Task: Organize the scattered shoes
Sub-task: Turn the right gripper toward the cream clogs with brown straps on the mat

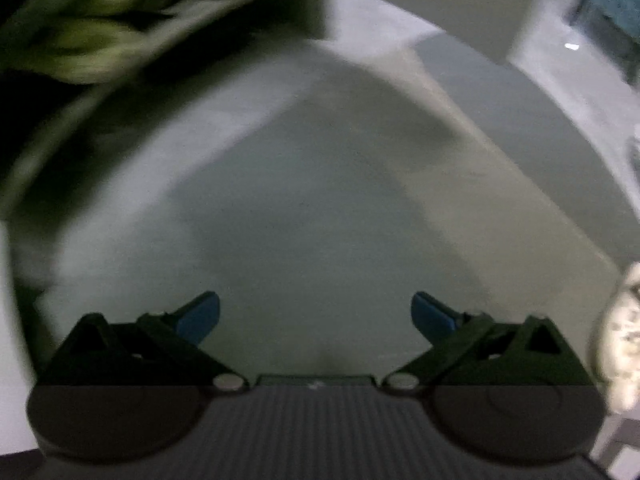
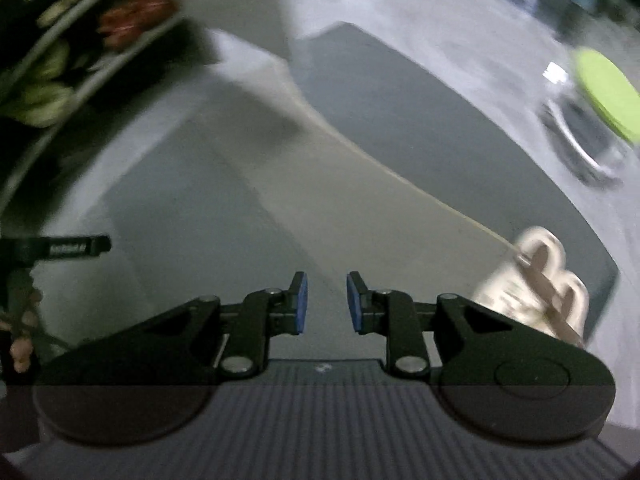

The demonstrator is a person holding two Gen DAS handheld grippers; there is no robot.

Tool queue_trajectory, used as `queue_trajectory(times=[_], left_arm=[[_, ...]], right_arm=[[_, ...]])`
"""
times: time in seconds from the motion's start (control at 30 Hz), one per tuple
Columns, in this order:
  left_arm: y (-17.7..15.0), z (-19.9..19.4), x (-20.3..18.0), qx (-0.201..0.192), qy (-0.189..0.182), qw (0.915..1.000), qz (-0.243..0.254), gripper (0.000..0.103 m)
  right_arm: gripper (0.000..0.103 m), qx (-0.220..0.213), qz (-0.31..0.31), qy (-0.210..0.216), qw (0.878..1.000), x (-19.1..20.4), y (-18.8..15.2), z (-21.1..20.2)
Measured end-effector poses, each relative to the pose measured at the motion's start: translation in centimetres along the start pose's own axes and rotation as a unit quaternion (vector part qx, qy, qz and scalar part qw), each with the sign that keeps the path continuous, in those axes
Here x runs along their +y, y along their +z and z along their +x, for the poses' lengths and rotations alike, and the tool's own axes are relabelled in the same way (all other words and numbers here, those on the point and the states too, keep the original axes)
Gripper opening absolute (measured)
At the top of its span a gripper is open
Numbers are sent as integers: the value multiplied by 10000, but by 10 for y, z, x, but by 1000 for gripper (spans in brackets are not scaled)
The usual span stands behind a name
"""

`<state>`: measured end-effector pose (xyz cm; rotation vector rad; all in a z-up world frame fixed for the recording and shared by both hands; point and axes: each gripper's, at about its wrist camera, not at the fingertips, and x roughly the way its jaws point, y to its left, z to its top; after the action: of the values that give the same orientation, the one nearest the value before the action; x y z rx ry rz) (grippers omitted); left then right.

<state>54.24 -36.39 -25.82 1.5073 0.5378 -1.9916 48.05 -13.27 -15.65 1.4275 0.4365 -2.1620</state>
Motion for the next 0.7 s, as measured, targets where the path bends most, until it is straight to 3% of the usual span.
queue_trajectory(times=[0.1,0.2,0.33,0.37,0.5,0.7], left_arm=[[13,60,-48,-109,-119,9984,543,103],[18,115,-85,-550,-59,9957,749,103],[10,201,-125,-869,34,9918,935,100],[6,216,-132,-976,52,9902,1001,103],[-21,236,-137,-2243,-99,9722,667,103],[-38,245,-124,-2916,-372,9524,807,103]], right_arm=[[26,-110,529,-322,9980,-52,-25,25],[26,-234,861,-476,9949,-89,-52,60],[26,-343,1015,-609,9924,-117,-80,101],[26,-373,1058,-652,9916,-122,-87,110],[26,-492,1323,-880,9861,-139,-116,135],[26,-382,1602,-775,9833,-136,-131,152]])
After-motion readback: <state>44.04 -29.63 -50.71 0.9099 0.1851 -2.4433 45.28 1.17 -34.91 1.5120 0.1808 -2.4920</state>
